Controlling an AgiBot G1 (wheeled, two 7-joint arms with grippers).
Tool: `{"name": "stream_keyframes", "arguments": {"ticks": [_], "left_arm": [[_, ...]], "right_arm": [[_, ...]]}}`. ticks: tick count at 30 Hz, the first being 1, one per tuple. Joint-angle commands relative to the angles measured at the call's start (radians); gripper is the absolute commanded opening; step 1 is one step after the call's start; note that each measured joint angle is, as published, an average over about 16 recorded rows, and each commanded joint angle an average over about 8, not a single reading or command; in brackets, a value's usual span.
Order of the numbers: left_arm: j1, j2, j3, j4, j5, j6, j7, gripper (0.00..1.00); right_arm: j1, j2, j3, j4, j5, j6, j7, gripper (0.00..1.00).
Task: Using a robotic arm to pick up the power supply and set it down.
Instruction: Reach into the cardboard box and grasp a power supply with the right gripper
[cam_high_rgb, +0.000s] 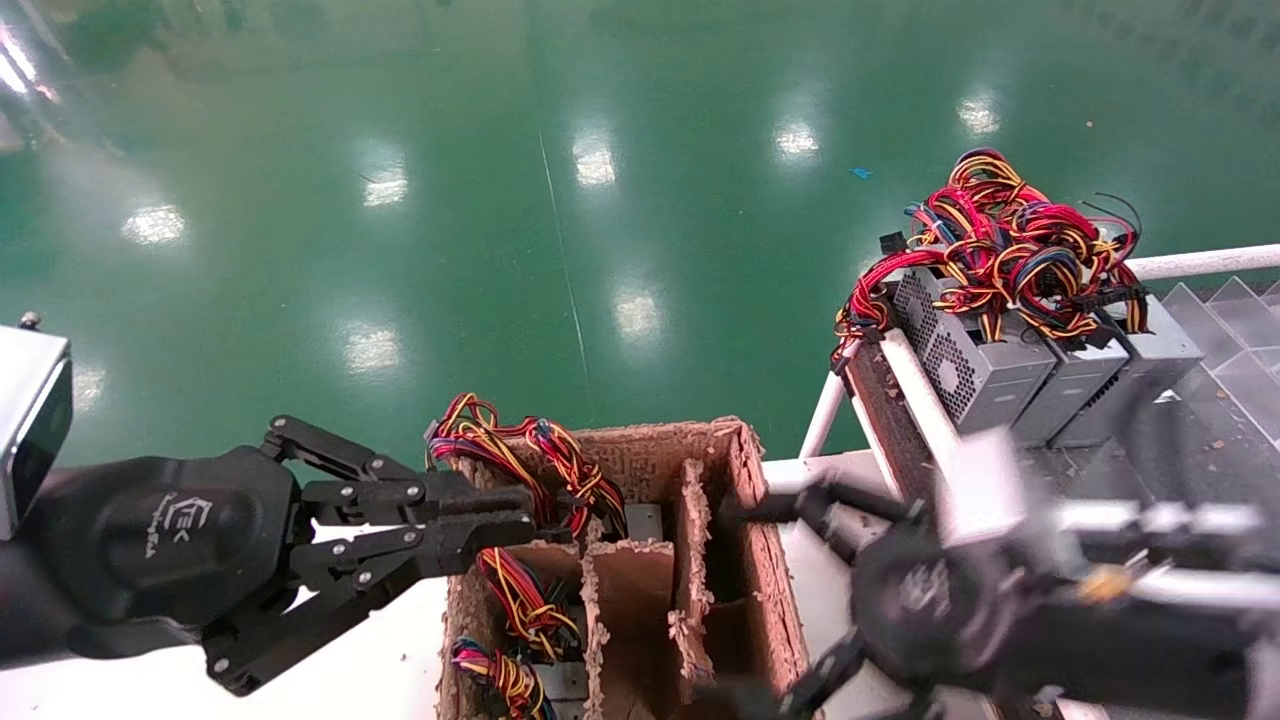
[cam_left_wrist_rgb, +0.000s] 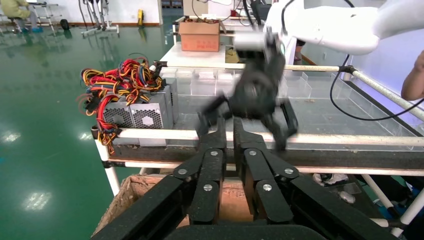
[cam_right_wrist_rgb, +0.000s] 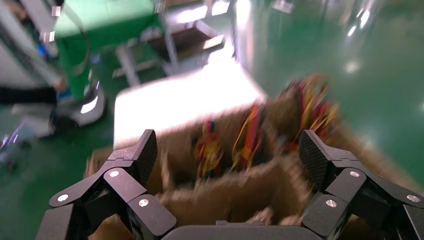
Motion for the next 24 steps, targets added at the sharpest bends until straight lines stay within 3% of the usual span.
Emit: {"name": "stream_keyframes", "arguments": {"ticks": [1, 7, 15, 24], "left_arm": [[0.0, 0.0, 0.0, 0.0, 0.0, 0.0, 0.0, 1.0], [0.0, 0.0, 0.001, 0.0, 0.0, 0.0, 0.0, 1.0], [-0.001, 0.0, 0.001, 0.001, -0.001, 0.0, 0.001, 1.0], [-0.001, -0.001, 0.002, 0.001, -0.001, 0.0, 0.001, 1.0]], "right_arm": [[-0.001, -0.013, -0.015, 0.008, -0.029, 0.011, 0.0, 1.0], [0.035, -0.111, -0.085, -0.034, -0.12, 0.028, 0.022, 1.0], [0.089, -0.25, -0.163, -0.154, -0.189, -0.005, 0.003, 0.0], [0.122, -0.366, -0.215, -0.255, -0.254, 0.005, -0.035, 0.0]]}}
